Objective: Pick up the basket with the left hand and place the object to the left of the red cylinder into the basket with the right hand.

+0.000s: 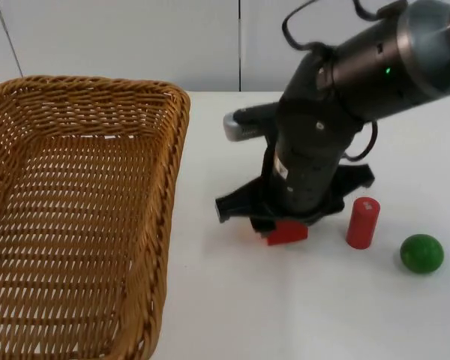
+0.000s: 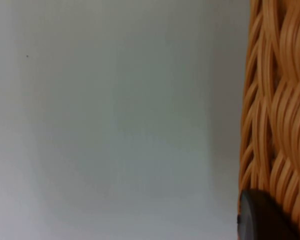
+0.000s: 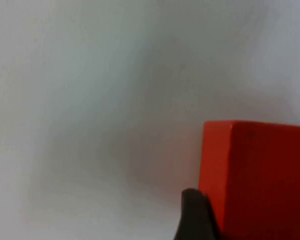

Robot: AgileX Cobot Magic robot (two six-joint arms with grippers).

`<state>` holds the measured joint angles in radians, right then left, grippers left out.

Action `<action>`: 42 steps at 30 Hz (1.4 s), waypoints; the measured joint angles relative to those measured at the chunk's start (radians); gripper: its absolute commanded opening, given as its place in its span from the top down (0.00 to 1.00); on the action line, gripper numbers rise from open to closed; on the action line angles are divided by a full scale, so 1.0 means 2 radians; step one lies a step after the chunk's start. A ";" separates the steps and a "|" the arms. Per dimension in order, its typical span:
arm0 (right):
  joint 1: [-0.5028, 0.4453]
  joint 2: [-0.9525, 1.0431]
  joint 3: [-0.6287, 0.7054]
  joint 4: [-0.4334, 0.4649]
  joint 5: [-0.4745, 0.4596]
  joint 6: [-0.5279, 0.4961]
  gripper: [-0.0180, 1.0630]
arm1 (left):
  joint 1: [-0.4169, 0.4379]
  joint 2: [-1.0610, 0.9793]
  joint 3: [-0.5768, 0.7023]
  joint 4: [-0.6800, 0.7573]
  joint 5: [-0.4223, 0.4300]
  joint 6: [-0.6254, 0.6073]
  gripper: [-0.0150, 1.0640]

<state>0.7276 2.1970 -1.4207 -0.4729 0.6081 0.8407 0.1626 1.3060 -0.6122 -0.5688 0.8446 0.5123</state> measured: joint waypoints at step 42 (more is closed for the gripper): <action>0.079 -0.063 -0.208 0.280 0.101 -0.439 0.98 | 0.000 0.029 0.000 -0.008 0.001 0.000 0.99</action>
<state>0.8863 2.0704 -1.8374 0.0866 0.8094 -0.0378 0.1626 1.3650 -0.6122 -0.5855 0.8457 0.5123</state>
